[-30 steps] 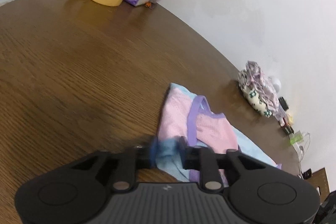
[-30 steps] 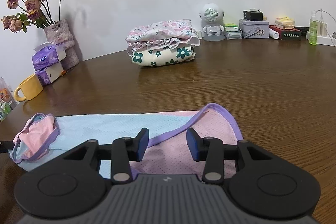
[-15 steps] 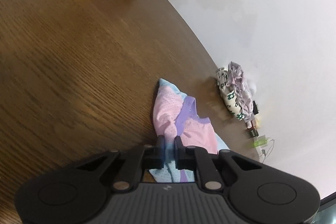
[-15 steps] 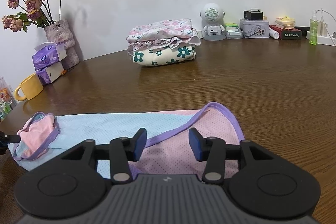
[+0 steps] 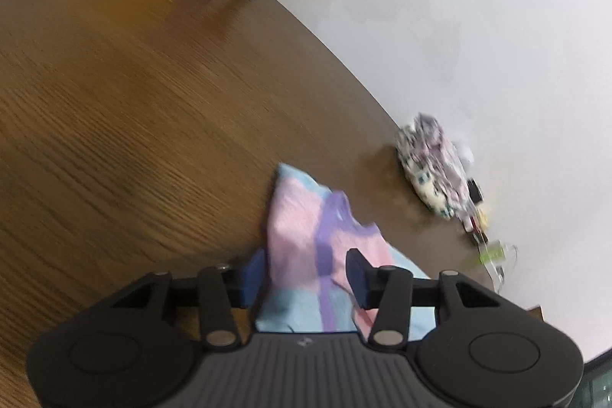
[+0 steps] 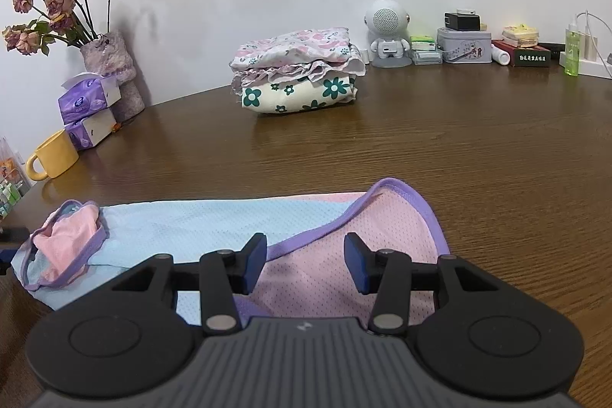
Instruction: Fold clothes
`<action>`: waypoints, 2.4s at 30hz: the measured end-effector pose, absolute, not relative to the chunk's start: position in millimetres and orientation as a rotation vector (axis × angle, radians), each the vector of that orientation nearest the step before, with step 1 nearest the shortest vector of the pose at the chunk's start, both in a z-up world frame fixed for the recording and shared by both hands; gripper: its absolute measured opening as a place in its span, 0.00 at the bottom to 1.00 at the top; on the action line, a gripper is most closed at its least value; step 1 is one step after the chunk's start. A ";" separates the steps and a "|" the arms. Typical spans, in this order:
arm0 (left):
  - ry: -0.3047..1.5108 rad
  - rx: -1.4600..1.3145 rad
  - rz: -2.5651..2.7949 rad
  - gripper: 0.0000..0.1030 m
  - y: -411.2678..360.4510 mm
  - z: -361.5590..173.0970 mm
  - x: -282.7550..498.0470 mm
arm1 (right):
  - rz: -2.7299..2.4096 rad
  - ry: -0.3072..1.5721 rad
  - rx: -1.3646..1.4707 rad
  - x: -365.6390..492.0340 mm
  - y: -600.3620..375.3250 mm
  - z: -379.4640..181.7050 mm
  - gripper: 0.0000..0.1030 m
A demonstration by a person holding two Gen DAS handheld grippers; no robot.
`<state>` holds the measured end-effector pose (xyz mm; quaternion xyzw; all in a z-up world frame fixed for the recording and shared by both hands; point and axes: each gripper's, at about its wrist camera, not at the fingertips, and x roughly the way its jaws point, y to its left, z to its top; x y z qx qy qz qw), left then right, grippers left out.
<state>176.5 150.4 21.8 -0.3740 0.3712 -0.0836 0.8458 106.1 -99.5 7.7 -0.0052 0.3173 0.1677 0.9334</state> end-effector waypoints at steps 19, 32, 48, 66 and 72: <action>0.781 -0.475 -0.193 0.03 110.1 49.1 182.9 | 0.345 0.649 -0.011 105.6 -97.8 7.9 0.44; 0.630 0.345 -0.230 0.03 -35.8 111.9 166.0 | 0.346 0.649 -0.010 105.2 -96.7 8.0 0.44; 0.768 0.371 -0.373 0.04 -129.4 67.1 196.2 | 0.348 0.648 -0.010 104.8 -95.3 8.1 0.44; 0.709 0.061 -0.428 0.37 -79.4 110.2 185.7 | 0.350 0.648 -0.010 104.3 -93.7 8.3 0.47; 0.772 0.050 -0.362 0.34 -52.4 95.8 204.3 | 0.350 0.648 -0.010 104.1 -93.2 8.4 0.47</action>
